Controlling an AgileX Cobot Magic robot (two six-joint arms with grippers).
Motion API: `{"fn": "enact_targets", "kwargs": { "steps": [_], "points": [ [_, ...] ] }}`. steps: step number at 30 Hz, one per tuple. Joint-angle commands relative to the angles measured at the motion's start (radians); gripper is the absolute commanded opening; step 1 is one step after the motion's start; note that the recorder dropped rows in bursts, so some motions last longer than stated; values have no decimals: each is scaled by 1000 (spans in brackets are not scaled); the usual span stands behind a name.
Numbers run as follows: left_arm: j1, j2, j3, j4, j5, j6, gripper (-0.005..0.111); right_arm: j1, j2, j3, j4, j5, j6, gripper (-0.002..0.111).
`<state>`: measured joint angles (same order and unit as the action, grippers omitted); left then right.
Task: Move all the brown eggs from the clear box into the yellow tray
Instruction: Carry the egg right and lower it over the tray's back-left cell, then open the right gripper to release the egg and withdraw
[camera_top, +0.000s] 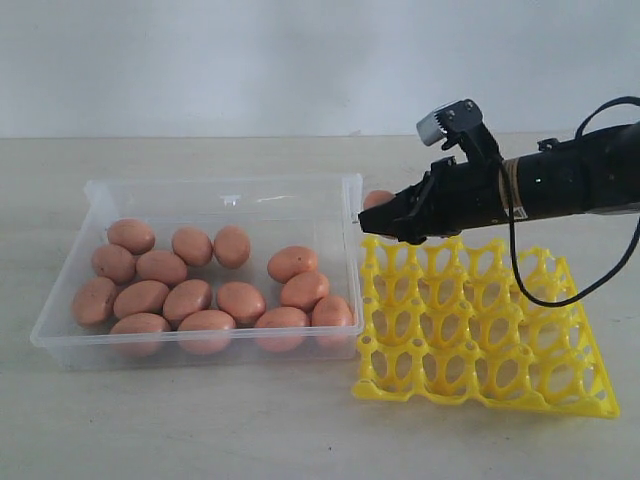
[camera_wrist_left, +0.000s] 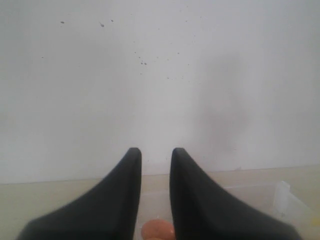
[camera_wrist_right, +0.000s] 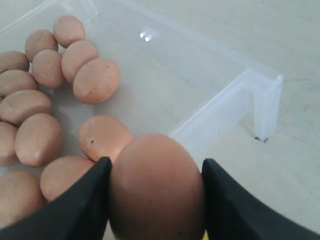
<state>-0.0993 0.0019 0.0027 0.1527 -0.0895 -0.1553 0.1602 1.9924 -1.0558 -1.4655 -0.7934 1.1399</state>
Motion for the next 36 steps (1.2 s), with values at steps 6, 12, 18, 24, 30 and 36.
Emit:
{"fn": "enact_targets", "kwargs": {
  "steps": [6,12,18,24,30,36],
  "points": [
    [-3,-2,-3,-6,-15,-10,22,1,21,-4,-3,-2,11,0],
    [-3,-2,-3,-6,-15,-10,22,15,43,-4,-18,31,16,0],
    [-3,-2,-3,-6,-15,-10,22,14,43,-4,13,57,-3,0],
    [-3,-2,-3,-6,-15,-10,22,20,43,-4,-14,58,-17,23],
    [-3,-2,-3,-6,-15,-10,22,20,43,-4,0,68,-17,62],
    [-3,-2,-3,-6,-15,-10,22,20,43,-4,30,68,-17,66]
  ]
}}
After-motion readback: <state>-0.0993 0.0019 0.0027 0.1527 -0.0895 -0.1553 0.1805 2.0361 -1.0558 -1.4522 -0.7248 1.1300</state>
